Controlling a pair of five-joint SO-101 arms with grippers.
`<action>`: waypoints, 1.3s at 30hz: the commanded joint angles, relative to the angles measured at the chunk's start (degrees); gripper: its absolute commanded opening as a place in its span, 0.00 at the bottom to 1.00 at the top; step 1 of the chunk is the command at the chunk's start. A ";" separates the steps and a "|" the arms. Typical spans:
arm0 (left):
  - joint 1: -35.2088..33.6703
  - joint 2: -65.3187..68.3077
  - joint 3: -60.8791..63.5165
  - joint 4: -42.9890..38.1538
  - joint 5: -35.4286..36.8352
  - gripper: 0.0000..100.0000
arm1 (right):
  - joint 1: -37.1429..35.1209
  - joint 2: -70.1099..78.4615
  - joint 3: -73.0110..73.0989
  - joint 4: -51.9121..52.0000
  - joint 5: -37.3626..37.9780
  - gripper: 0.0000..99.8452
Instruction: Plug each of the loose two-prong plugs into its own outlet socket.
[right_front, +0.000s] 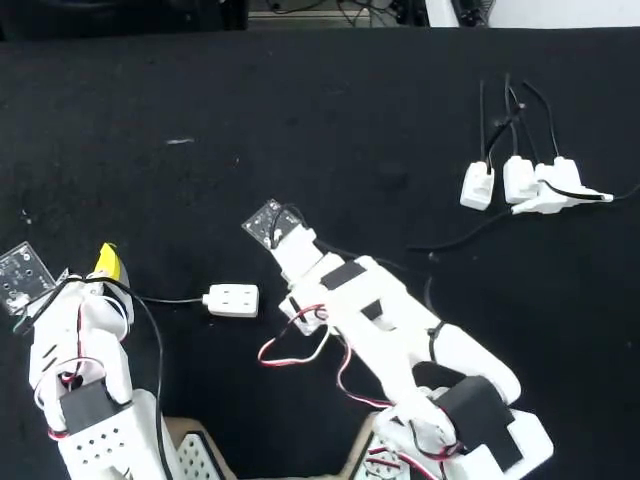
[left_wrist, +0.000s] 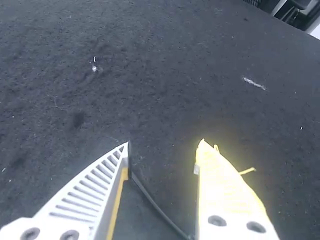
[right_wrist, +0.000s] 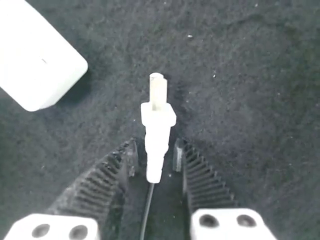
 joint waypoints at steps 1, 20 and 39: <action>0.66 -0.26 -3.65 -0.70 0.00 0.22 | -0.79 -1.10 -1.45 -2.55 -0.62 0.09; 6.99 -0.26 -4.18 1.67 -2.29 0.22 | -10.64 -39.78 2.86 4.66 4.66 0.01; 19.47 -0.26 -8.57 7.82 -3.34 0.22 | -21.10 -21.85 6.64 -20.92 -1.85 0.01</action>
